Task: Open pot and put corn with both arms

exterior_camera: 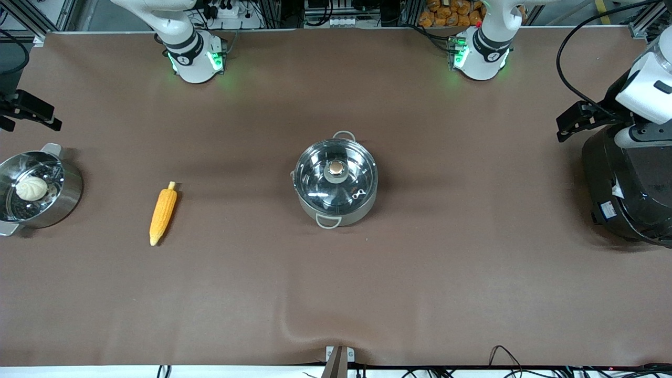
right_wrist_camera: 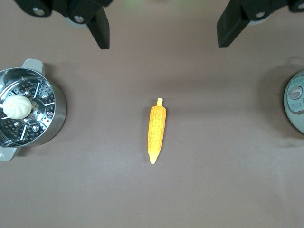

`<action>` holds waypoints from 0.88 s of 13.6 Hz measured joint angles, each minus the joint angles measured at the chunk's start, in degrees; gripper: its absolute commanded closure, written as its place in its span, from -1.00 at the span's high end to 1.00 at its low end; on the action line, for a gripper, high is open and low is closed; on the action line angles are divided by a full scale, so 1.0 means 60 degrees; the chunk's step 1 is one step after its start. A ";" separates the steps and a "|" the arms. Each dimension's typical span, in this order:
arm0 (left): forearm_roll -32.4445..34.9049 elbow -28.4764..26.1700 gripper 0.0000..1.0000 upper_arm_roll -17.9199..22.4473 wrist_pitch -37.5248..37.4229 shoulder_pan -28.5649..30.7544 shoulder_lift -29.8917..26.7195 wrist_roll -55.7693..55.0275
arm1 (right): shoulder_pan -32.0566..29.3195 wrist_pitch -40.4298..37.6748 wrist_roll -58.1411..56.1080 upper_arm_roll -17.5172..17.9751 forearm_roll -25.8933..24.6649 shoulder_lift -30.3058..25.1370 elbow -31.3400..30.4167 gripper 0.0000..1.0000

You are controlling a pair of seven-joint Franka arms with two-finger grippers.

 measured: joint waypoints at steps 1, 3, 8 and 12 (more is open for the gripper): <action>0.0000 0.0003 1.00 0.0007 0.0000 0.0000 0.0007 0.0000 | 0.0000 0.0000 0.0000 0.0002 0.0000 0.0000 0.0000 1.00; 0.0000 0.0021 1.00 0.0050 0.0003 0.0006 0.0014 0.0000 | 0.0005 -0.0007 0.0000 0.0012 -0.0002 0.0000 -0.0002 1.00; 0.0000 0.0269 1.00 0.0173 0.0032 0.0046 0.0073 0.0000 | 0.0043 -0.0071 0.0000 0.0027 -0.0007 0.0001 -0.0006 1.00; 0.0000 0.0289 1.00 -0.0115 0.0018 -0.0191 0.0141 0.0000 | 0.0054 -0.0086 0.0000 0.0044 -0.0008 0.0003 -0.0007 1.00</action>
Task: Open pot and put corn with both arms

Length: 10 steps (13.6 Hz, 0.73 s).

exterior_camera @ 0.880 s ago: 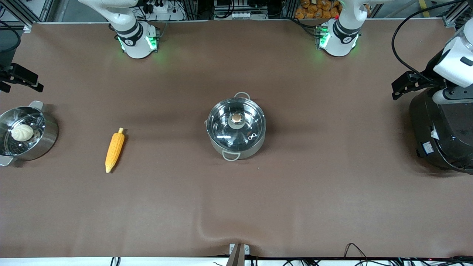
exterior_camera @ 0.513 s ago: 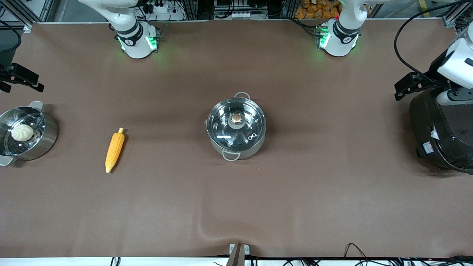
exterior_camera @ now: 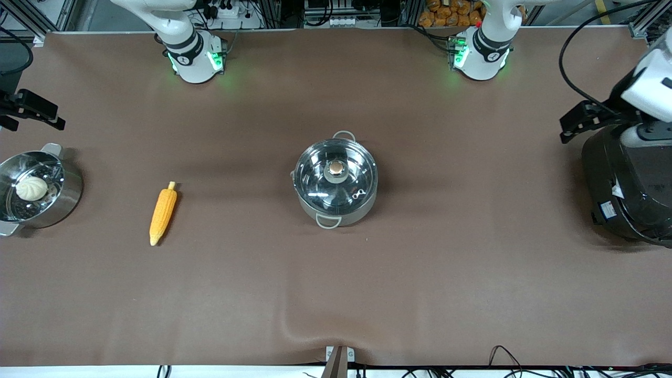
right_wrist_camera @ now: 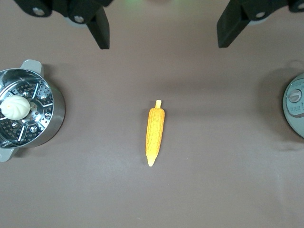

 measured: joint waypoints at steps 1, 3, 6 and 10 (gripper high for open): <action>0.0000 -0.0001 1.00 -0.0150 -0.0001 -0.0141 0.0075 -0.0031 | 0.0000 -0.0001 0.0000 -0.0001 -0.0004 0.0005 -0.0001 1.00; -0.0008 -0.0001 1.00 -0.0398 0.0000 -0.0583 0.0308 -0.0676 | -0.0001 -0.0004 -0.0015 -0.0009 -0.0017 0.0022 -0.0003 1.00; -0.0094 0.0168 1.00 -0.0593 0.0064 -0.1774 0.0949 -0.3310 | 0.0006 -0.0053 -0.0435 0.0005 -0.0009 0.0249 -0.0079 1.00; -0.0096 0.1201 1.00 -0.0650 0.0909 -0.3633 0.2623 -0.6965 | 0.0506 0.0254 -0.0727 0.0044 0.0021 0.1789 -0.0157 1.00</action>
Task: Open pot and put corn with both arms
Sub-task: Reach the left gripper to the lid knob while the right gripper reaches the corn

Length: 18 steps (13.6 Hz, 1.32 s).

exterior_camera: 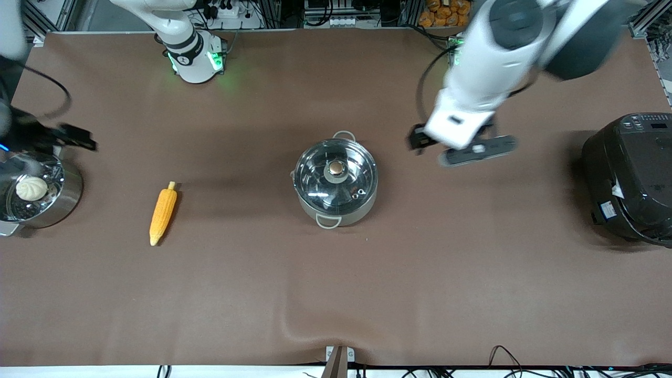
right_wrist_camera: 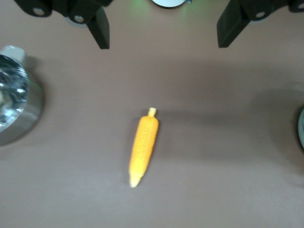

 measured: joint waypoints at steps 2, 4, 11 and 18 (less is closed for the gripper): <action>0.0000 0.0226 1.00 0.0029 0.0835 -0.0626 0.0797 -0.1240 | 0.0663 0.0685 0.0073 0.0009 -0.0039 0.0767 -0.0029 1.00; 0.0000 0.0302 1.00 0.0057 0.1594 -0.1098 0.1461 -0.2152 | 0.0896 0.1440 0.0220 0.0002 -0.0076 0.1417 -0.0147 1.00; 0.0002 0.0476 1.00 0.0316 0.2485 -0.2379 0.2766 -0.3687 | 0.0069 0.3784 0.0186 -0.0207 -0.0080 0.3986 -0.0540 1.00; 0.0002 0.0519 1.00 0.0364 0.2850 -0.2588 0.3317 -0.3774 | -0.0284 0.5459 0.1709 -0.0127 -0.0046 0.4633 -0.1248 1.00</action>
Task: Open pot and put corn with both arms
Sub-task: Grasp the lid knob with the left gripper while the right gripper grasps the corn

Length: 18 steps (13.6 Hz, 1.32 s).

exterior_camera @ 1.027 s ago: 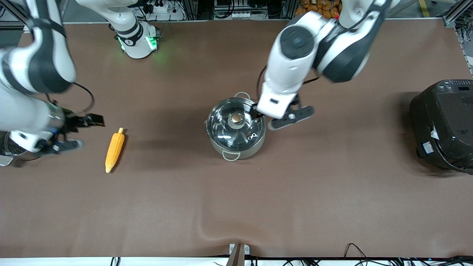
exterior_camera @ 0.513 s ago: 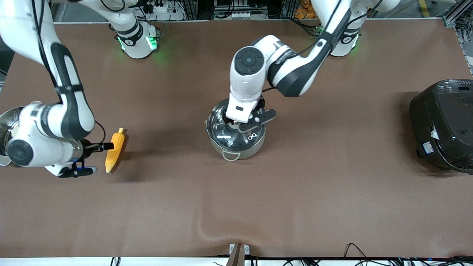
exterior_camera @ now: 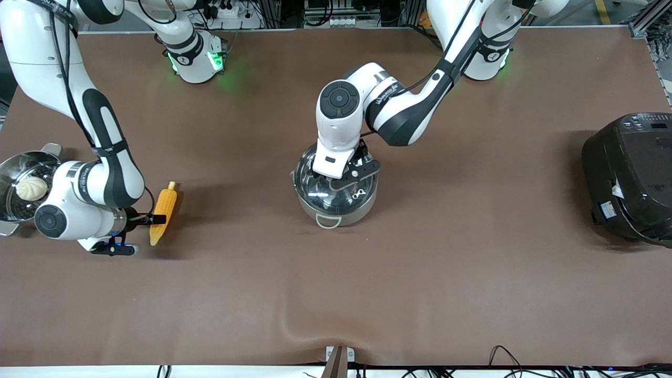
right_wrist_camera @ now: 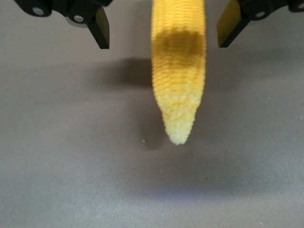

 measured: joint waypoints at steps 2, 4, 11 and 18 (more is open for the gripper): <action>0.0000 0.0000 0.99 0.0000 0.0049 -0.0075 0.0040 -0.0049 | 0.0194 -0.0109 0.0466 0.0054 0.0000 -0.0002 -0.0022 1.00; 0.0000 0.0001 0.86 0.0000 0.0051 -0.0128 0.0055 -0.0229 | 0.0228 -0.0105 0.0528 0.0045 0.0000 -0.0003 -0.0259 1.00; 0.0000 0.0001 0.37 0.0015 0.0051 -0.0133 0.0103 -0.0234 | 0.0211 0.0605 0.0522 0.0012 -0.0005 -0.0515 -0.0909 1.00; 0.0001 0.0013 -1.00 0.0016 0.0073 -0.0136 0.0172 -0.0234 | 0.0210 0.2589 0.0516 0.0011 -0.0007 -0.1295 -0.2797 1.00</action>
